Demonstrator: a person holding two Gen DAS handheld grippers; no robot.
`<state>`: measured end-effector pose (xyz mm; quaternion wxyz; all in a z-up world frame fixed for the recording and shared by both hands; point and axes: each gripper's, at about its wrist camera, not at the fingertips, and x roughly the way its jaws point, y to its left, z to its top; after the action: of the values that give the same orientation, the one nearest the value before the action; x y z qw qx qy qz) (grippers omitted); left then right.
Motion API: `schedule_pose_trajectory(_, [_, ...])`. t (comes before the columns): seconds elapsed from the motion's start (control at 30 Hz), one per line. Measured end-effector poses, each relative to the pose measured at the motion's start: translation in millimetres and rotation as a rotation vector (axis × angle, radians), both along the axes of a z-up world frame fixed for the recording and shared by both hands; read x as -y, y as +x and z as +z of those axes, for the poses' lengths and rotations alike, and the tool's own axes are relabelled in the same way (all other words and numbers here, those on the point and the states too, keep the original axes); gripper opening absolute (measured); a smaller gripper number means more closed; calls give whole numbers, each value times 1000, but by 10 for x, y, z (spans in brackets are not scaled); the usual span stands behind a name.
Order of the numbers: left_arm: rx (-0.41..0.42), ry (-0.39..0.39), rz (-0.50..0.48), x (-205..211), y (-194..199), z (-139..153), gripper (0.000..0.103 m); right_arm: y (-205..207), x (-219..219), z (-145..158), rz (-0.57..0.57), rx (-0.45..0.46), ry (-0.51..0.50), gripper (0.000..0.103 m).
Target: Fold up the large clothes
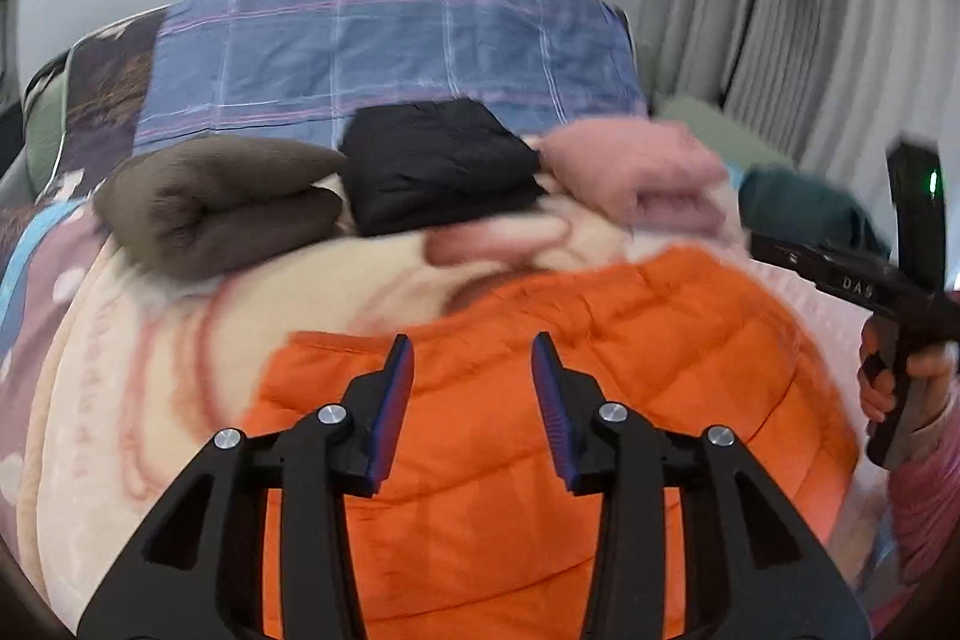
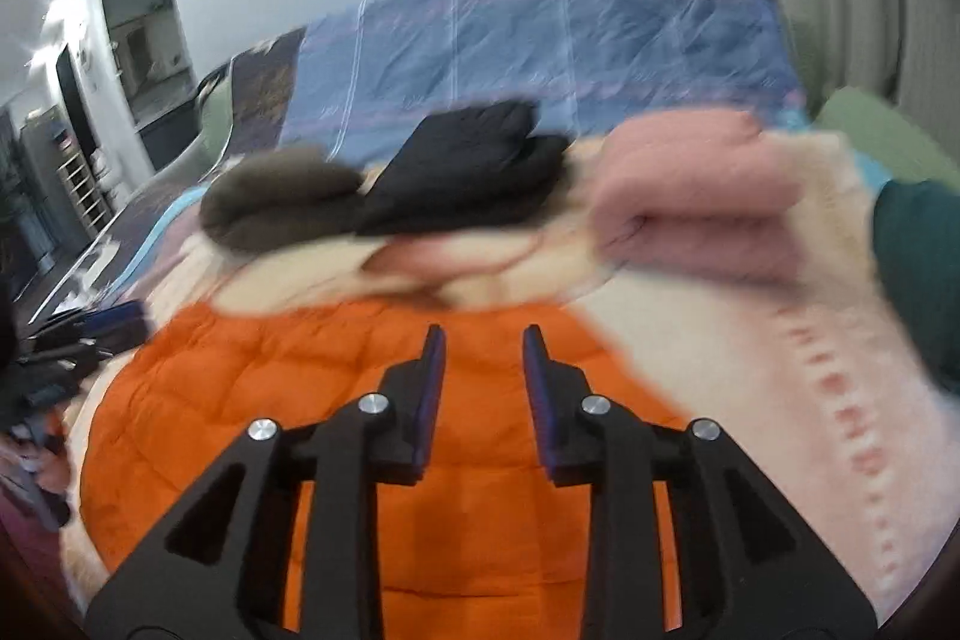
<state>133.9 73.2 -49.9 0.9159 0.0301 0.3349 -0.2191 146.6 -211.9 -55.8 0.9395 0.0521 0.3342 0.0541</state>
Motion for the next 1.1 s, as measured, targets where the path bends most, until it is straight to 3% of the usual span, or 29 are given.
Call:
schedule_pose_trajectory(0.07, [-75,75,15,176,96,-305,46,147,-51,-324,-36,-114,-31,26])
schedule_pose_trajectory(0.1, [-97,103,26,209,139,-433,62,204,-40,-474,-45,-146,-30,26])
schedule_pose_trajectory(0.13, [-89,114,44,209,176,-587,69,238,-13,-622,-49,-151,-19,26])
schedule_pose_trajectory(0.17, [-86,77,50,165,198,-648,73,244,-5,-678,-54,-144,-13,26])
schedule_pose_trajectory(0.23, [-133,9,56,63,271,-702,74,235,-11,-705,-70,-148,-17,26])
schedule_pose_trajectory(0.37, [-115,34,58,114,247,-765,75,240,-89,-766,-77,-138,-86,26])
schedule_pose_trajectory(1.1, [-146,12,51,98,335,-895,76,322,-55,-918,-56,-157,-87,27])
